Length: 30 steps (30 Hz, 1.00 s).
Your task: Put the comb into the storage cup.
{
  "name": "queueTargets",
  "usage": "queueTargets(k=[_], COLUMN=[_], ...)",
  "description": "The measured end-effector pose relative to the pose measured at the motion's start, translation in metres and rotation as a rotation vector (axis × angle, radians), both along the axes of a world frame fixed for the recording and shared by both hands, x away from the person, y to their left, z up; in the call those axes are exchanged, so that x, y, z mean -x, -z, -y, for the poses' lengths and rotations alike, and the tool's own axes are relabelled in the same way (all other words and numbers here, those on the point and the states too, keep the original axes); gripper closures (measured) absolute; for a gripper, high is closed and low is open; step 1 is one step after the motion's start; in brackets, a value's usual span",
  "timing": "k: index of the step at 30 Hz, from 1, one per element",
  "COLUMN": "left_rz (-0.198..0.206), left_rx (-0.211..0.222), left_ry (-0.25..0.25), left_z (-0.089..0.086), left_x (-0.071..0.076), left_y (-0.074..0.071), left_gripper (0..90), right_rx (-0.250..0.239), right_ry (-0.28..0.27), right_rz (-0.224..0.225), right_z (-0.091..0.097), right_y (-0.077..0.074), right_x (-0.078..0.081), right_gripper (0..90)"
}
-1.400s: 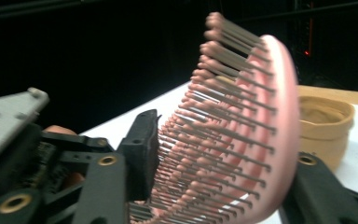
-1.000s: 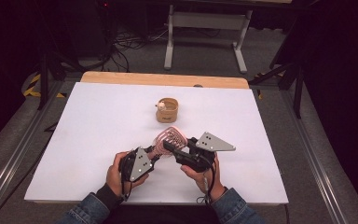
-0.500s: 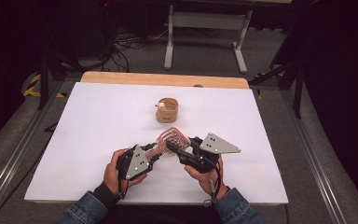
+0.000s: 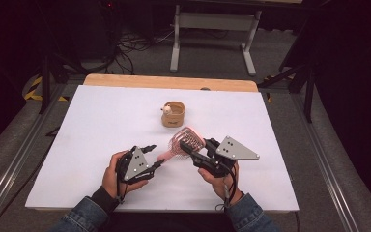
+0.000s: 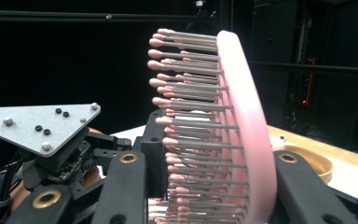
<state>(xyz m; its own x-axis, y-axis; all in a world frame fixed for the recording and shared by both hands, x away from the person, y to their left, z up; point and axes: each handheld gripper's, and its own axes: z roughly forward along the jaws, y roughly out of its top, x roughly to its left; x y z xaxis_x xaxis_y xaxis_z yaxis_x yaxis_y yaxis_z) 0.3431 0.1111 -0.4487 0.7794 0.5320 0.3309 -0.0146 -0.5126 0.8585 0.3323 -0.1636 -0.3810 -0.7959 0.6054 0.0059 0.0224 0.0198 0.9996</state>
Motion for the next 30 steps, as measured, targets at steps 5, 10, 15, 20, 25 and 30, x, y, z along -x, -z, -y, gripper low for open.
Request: queueTargets(k=[5, 10, 15, 20, 25, 30], left_rz=[0.015, 0.000, -0.013, -0.024, -0.019, -0.017], left_rx=[0.017, 0.051, 0.059, 0.071, 0.088, 0.082], left_ry=[0.012, -0.016, -0.047, -0.052, -0.047, -0.036], left_z=[-0.005, -0.018, -0.034, -0.049, -0.056, -0.067], left_x=[0.001, -0.001, -0.003, -0.004, -0.002, 0.000], left_y=[-0.002, -0.006, -0.010, -0.012, -0.015, -0.015], left_gripper=[38.2, 30.4, 31.0, 29.2, 25.6, 22.4], right_rx=[0.003, -0.001, -0.003, -0.003, 0.022, 0.024], right_ry=[0.024, 0.057, 0.080, 0.093, 0.100, 0.102], right_rz=[0.018, 0.025, 0.031, 0.032, 0.036, 0.038], right_z=[0.007, 0.018, 0.026, 0.034, 0.033, 0.035], right_y=[-0.004, -0.008, -0.009, -0.010, -0.008, -0.009], right_x=[0.000, -0.001, -0.002, -0.004, -0.006, -0.007], right_gripper=[63.2, 63.2, 63.2, 63.2, 63.2, 63.2])
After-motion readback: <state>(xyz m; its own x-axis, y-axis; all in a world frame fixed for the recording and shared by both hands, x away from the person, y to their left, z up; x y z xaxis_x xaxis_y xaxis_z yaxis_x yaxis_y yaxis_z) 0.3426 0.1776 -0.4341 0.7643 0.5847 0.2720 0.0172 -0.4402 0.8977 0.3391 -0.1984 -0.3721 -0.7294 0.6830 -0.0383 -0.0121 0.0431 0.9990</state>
